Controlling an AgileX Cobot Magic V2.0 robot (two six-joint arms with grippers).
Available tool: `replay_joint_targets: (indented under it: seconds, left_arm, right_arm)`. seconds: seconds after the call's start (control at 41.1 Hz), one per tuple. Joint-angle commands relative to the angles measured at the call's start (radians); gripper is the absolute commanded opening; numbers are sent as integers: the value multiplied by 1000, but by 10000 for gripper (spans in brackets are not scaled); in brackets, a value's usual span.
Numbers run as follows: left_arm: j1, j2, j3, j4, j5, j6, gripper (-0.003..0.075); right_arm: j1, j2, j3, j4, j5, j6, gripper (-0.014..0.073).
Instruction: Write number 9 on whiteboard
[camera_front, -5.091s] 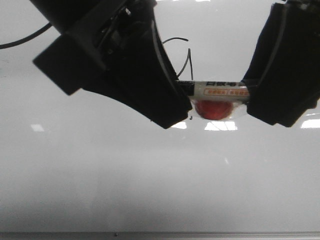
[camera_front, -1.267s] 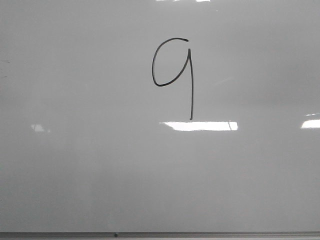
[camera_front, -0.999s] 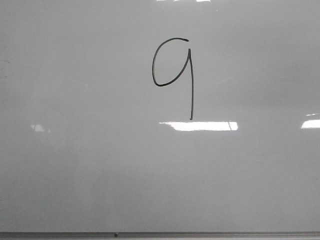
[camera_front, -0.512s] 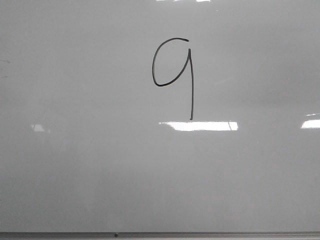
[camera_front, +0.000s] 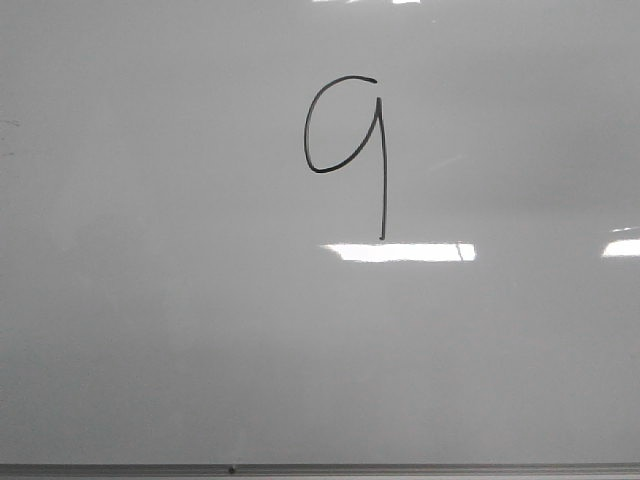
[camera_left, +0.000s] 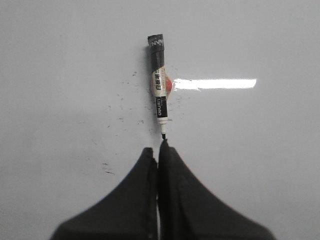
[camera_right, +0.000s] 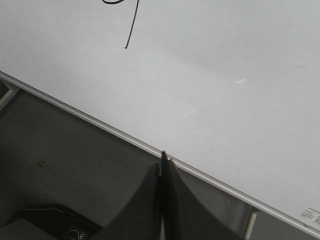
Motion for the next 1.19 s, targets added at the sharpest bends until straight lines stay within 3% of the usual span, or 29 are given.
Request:
replay_joint_targets:
  seconds: [0.0,0.268,1.169]
  left_arm:
    - [18,-60,69,-27,-191,0,-19]
    - [18,-195,255,-27,-413,0,-19]
    - [16,-191,252,-25,-396,0,-19]
  right_arm:
    - [-8,3,-22,-10,-55,-2,-69]
    - [-8,3,-22,-10,-55,-2,-69]
    - [-8,3,-22,-10,-55,-2,-69]
